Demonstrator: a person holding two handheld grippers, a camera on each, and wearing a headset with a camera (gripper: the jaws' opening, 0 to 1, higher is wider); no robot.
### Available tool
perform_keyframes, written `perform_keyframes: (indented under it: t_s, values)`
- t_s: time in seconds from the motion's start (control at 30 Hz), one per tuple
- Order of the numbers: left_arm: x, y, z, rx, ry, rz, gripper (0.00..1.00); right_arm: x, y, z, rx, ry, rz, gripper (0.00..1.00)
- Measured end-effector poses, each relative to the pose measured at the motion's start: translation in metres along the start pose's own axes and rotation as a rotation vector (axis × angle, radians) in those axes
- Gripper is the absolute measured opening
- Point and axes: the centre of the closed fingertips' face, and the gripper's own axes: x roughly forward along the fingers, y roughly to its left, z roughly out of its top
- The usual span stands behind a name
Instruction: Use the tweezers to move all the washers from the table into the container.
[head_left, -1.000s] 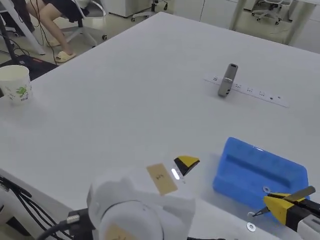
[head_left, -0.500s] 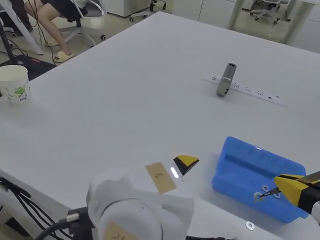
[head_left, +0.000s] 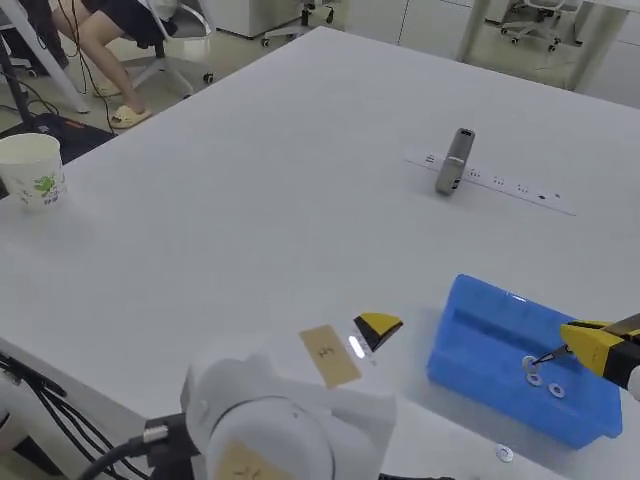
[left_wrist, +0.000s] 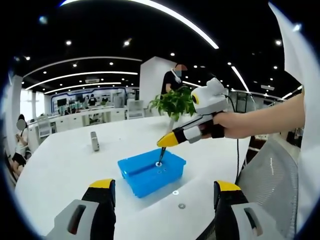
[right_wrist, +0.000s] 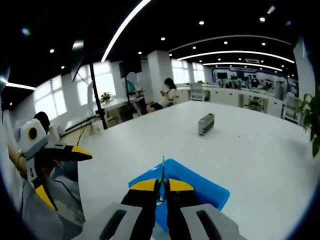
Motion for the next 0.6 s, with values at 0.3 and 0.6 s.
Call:
perform_keyframes:
  t_s: [0.3, 0.6]
  values:
    - [0.000, 0.001, 0.000, -0.003, 0.000, 0.003, 0.82, 0.016, -0.013, -0.011, 0.003, 0.048, -0.002, 0.02]
    - [0.000, 0.000, -0.001, -0.006, 0.001, 0.000, 0.82, 0.031, -0.022, -0.021, 0.009, 0.092, -0.009, 0.02]
